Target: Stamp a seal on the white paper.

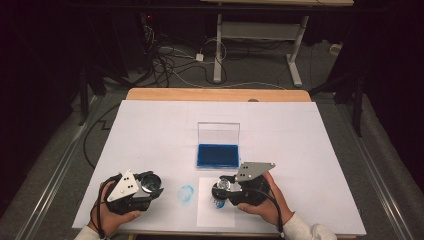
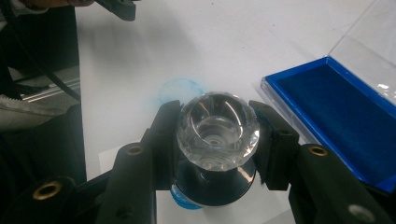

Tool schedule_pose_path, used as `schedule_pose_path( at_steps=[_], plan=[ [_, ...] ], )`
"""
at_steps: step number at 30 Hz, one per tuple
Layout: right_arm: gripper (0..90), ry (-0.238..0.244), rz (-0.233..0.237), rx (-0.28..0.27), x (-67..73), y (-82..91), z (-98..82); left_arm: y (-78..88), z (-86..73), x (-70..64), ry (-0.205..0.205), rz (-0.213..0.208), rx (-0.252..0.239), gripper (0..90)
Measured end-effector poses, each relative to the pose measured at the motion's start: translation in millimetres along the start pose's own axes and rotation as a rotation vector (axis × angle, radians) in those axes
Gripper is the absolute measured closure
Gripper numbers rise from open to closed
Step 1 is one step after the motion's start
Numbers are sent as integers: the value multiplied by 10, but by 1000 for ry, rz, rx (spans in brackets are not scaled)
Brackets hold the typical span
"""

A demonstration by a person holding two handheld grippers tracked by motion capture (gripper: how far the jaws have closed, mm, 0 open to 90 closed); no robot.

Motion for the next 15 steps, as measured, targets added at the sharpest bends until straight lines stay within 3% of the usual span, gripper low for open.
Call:
schedule_pose_path(
  at_steps=[15],
  plan=[
    [566,-2,-28,-27,-10,86,58,-26,6,-21,-8,-12,5,365]
  ],
)
Point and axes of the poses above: each handheld gripper's, and its own axes: y roughly backward along the jaws, z roughly out of its top, x roughly to its left, the point moved 6 cm from there along -y, roughly forward along the jaws, and after that the axes turned 10 degrees about -y, right-handed, at the moved point
